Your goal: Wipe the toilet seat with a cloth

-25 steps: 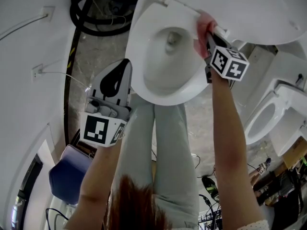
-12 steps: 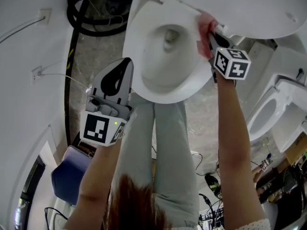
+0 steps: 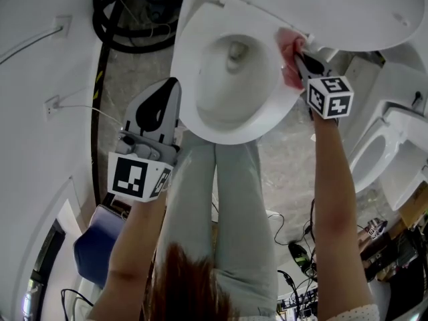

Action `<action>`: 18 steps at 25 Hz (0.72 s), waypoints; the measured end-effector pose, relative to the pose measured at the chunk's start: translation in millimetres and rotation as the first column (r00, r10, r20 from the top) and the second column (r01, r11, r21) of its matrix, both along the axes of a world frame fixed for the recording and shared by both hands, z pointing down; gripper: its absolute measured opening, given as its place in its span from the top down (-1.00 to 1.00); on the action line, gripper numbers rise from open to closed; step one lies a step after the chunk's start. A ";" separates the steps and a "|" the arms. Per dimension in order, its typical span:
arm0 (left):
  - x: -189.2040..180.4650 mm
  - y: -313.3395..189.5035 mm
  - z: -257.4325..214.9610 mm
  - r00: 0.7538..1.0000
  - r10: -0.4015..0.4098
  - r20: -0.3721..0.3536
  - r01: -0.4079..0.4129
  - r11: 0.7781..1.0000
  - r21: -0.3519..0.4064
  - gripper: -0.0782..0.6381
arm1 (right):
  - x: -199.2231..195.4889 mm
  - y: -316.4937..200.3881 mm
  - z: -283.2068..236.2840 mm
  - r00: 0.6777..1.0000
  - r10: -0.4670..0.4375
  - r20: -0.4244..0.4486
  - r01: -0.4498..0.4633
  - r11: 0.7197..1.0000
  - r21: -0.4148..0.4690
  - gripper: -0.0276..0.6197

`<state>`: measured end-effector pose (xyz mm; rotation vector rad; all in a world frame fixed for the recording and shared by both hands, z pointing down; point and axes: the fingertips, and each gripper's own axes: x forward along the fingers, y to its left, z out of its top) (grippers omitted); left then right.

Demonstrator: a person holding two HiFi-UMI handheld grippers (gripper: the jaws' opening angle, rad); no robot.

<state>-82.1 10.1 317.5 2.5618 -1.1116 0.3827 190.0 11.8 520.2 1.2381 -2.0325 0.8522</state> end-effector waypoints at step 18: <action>12.8 11.8 4.3 1.000 0.026 0.001 -0.026 1.000 -0.010 0.78 | 7.7 46.5 4.1 0.991 -0.131 0.018 0.132 0.991 -0.025 0.85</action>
